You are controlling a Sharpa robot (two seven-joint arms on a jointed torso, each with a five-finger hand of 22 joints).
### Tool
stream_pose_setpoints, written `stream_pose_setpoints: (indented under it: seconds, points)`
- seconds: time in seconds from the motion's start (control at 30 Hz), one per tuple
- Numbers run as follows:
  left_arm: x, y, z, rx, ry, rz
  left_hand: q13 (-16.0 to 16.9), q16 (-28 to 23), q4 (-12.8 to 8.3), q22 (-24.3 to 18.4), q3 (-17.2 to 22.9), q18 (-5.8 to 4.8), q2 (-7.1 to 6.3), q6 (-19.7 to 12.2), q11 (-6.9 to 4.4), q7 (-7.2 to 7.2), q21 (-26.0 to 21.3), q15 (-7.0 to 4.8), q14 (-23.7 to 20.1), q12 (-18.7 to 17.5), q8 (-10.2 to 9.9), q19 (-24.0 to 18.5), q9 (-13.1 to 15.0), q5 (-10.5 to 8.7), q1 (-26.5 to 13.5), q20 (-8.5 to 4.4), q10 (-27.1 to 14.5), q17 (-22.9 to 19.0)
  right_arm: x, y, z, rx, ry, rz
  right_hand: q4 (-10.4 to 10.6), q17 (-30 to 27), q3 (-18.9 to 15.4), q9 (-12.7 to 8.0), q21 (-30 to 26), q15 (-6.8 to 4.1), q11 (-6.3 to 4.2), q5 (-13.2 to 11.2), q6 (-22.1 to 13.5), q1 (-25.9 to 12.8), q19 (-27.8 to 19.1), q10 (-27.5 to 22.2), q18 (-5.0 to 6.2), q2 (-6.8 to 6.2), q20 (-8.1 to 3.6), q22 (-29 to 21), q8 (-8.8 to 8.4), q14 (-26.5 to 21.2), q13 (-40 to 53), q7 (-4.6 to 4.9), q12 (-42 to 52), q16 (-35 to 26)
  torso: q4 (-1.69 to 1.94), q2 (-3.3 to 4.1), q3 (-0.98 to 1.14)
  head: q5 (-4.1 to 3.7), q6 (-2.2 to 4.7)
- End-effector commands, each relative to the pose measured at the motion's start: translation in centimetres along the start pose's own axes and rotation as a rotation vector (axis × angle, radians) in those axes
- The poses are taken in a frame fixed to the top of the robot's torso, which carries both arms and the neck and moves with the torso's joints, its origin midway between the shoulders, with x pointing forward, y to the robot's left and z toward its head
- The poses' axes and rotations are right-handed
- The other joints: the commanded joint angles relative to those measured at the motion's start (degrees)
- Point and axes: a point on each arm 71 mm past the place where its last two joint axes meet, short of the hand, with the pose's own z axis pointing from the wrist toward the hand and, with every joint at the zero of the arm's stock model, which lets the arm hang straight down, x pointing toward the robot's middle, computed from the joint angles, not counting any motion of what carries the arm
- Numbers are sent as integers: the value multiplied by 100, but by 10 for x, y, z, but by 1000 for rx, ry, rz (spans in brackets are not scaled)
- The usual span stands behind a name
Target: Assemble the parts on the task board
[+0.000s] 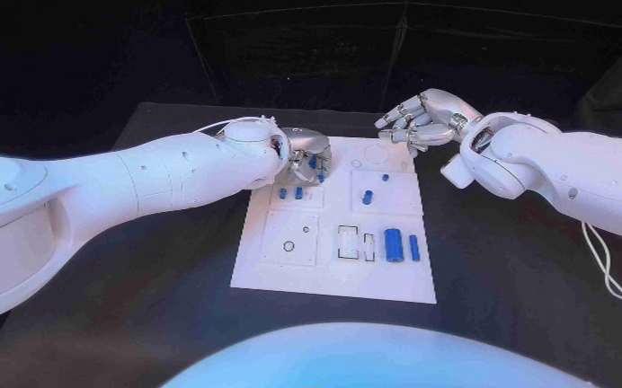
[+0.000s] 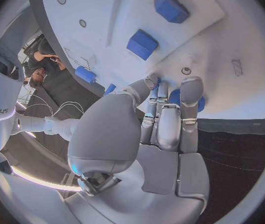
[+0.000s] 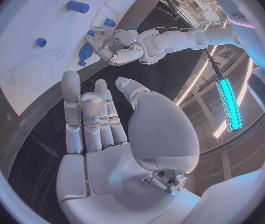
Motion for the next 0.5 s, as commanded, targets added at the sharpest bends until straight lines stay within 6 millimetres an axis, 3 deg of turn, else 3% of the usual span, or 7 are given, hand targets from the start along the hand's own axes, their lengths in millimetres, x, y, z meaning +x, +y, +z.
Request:
stream_pose_setpoints:
  seconds: [0.03,0.5]
  points:
    - [2,0,0,-7,9,24,-20,-33,-34,75,104,-128,74,82,13,2,86,-44,31,-36,-49,60,-17,7,42,-8,84,-110,0,2,1,-14,5,-1,33,10,11,2,-26,19,23,26,-50,-20,19,-30,79,52,4,-7,17,12,-7,-1,20,-22,0,-2,-1,-2,-1]
    - [-9,-4,-8,38,-83,-7,-68,-56,-27,243,138,-150,20,235,-6,-12,228,-59,52,-131,-99,111,-51,6,-180,-24,226,-220,0,2,1,-15,4,-2,34,13,11,2,-25,19,23,26,-50,-20,20,-30,79,53,4,-6,17,13,-8,-1,21,-20,11,-11,-1,2,-1]
